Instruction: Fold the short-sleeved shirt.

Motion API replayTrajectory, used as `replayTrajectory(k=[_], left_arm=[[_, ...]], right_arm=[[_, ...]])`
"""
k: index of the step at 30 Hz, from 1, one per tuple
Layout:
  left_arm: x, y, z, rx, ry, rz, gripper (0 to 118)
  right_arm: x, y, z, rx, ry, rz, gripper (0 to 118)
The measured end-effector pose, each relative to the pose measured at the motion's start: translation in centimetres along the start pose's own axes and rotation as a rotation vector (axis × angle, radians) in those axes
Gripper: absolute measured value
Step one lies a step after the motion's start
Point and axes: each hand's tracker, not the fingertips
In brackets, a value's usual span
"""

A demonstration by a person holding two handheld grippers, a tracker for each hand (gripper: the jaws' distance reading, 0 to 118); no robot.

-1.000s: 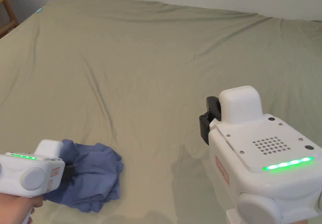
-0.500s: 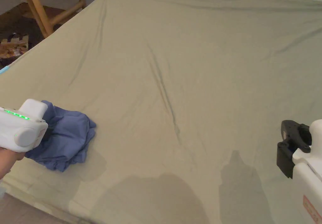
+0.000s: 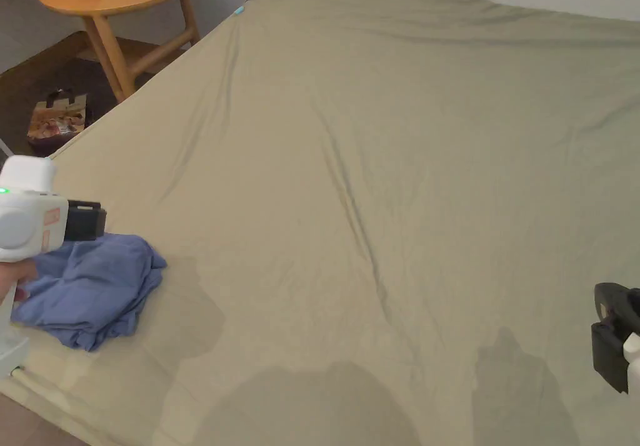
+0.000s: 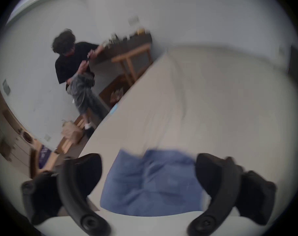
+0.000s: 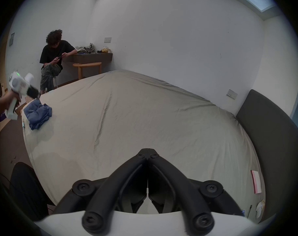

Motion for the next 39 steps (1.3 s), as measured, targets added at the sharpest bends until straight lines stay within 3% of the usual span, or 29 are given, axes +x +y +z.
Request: replayTrajectory(k=[1,8,10,14,19,20,22,23,30,39], left_arm=[[0.5,1.4,1.9,0.072,-0.014,0.024,117],[9.2,5.8,19.4,0.575,-0.232,0.099,116],[12.6,5.3,23.7,0.652,-0.224,0.123,116],[19.1,3.3,30.5,0.755,-0.371,0.081,113],[25.6,-0.1,35.7,0.835,-0.446,0.026,88],[26.5,-0.6,36.3,0.866,-0.462,0.007,70],[28.4,-1.5,37.1,0.872,-0.447,-0.024,14],[29.1,-2.0,37.5,0.873,-0.457,-0.050,5],[31.5,-5.5,38.3,0.855,-0.482,-0.106,0],[31.7,-5.8,38.7,0.835,-0.437,-0.121,0]], right_arm=[[0.4,0.2,0.5,0.006,-0.003,0.001,2],[3.7,2.8,6.5,0.171,-0.090,-0.043,1],[4.5,3.5,8.6,0.214,-0.122,-0.062,1],[5.9,3.8,12.7,0.305,-0.155,-0.091,2],[6.8,2.9,16.4,0.375,-0.186,-0.094,1],[6.8,2.7,16.9,0.383,-0.196,-0.091,2],[6.8,2.1,17.8,0.398,-0.219,-0.079,2],[6.8,1.8,18.0,0.404,-0.231,-0.075,2],[6.5,-0.3,19.0,0.430,-0.298,-0.086,2],[6.3,-0.6,18.7,0.428,-0.275,-0.065,2]])
